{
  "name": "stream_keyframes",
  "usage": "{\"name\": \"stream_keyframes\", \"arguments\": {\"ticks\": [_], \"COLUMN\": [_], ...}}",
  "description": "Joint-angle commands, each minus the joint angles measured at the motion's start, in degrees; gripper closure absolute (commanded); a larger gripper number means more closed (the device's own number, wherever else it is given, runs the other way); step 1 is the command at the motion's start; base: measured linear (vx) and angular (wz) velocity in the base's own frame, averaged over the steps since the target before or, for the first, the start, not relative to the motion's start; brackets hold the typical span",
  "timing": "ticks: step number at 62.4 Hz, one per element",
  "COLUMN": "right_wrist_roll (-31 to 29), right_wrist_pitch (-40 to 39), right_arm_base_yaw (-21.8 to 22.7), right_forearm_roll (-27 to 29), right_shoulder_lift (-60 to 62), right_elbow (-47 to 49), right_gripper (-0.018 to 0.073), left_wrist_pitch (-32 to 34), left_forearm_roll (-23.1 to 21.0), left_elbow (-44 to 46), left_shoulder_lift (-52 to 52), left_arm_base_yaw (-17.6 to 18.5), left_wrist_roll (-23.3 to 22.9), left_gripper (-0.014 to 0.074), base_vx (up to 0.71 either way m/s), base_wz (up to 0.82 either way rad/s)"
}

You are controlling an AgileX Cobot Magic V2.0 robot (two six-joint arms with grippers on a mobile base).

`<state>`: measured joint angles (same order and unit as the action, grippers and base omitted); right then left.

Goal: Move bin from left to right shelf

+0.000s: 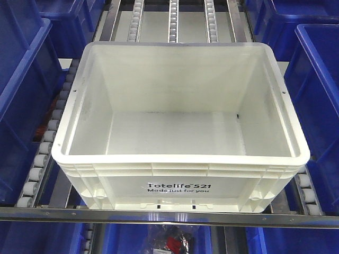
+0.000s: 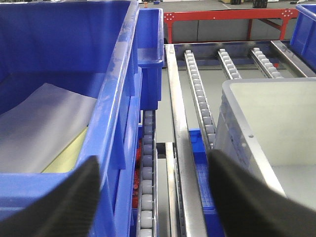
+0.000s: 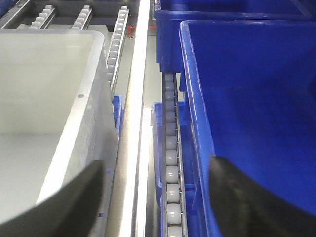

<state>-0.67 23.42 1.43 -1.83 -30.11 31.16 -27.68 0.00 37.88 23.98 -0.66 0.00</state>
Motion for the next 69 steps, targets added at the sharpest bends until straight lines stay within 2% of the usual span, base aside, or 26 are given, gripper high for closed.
{"name": "stream_keyframes", "arguments": {"ticks": [1, 7, 11, 17, 21, 28, 36, 42, 46, 50, 60, 69], "right_wrist_roll": [-0.03, -0.03, -0.03, -0.21, -1.34, -3.25, -4.48, -3.5, -0.52, 3.26, 13.72, 22.44], "right_wrist_pitch": [-4.73, -4.32, -3.92, -0.24, 3.18, 7.88, 10.98, 14.29, 16.77, 19.57, 22.26, 23.83], "right_arm_base_yaw": [-0.05, -0.05, -0.05, -0.05, -0.05, -1.15, -8.25, -14.83, -18.21, -20.0, -20.03, -19.83], "right_forearm_roll": [-0.47, -0.47, -0.2, 0.55, 0.5, 2.99, 3.5, 0.34, -2.97, -6.42, -10.84, -15.79], "right_shoulder_lift": [-0.49, -0.49, -0.49, -1.77, -3.71, -7.67, -12.5, -16.64, -19.66, -23.15, -30.63, -37.29], "right_elbow": [1.85, 1.9, 2.15, 4.31, 6.78, 10.62, 14.78, 18.21, 20.83, 23.57, 28.99, 32.78], "right_gripper": [-0.0083, -0.0129, -0.0125, -0.0104, -0.0081, -0.0029, 0.0018, 0.0014, -0.0007, -0.005, -0.0127, -0.0124], "left_wrist_pitch": [4.58, 4.47, 3.96, -0.41, -4.63, -8.19, -10.96, -13.17, -16.02, -18.72, -19.21, -18.09], "left_forearm_roll": [-0.4, -0.4, -0.4, -0.57, -2.16, -4.42, -6.47, -6.31, -4.59, -1.23, 4.69, 5.19], "left_elbow": [1.56, 1.56, 2.28, 5.53, 8.53, 11.94, 14.52, 16.01, 17.89, 20.4, 26.0, 29.38], "left_shoulder_lift": [0.89, 1.03, 1.68, 4.41, 7.09, 11.73, 16.79, 20.5, 23.74, 27.13, 36.39, 44.6], "left_arm_base_yaw": [0.32, 0.32, 0.32, 0.52, 1.91, 6.75, 13.32, 18.41, 21.44, 22.27, 22.4, 22.4], "left_wrist_roll": [-0.81, 0.0, 1.08, 3.25, 3.88, 6.75, 10.07, 10.2, 10.2, 8.29, -4.23, -5.89], "left_gripper": [0.0005, -0.0019, -0.0017, -0.0013, -0.0012, -0.0011, 0.0002, 0.0008, 0.0008, 0.0008, -0.0001, -0.0001], "base_vx": [0.0, 0.0, 0.0, 0.0, 0.0, 0.0, 0.0, 0.0, 0.0, 0.0, 0.0, 0.0], "base_wz": [0.0, 0.0, 0.0, 0.0, 0.0, 0.0, 0.0, 0.0, 0.0, 0.0, 0.0, 0.0]}}
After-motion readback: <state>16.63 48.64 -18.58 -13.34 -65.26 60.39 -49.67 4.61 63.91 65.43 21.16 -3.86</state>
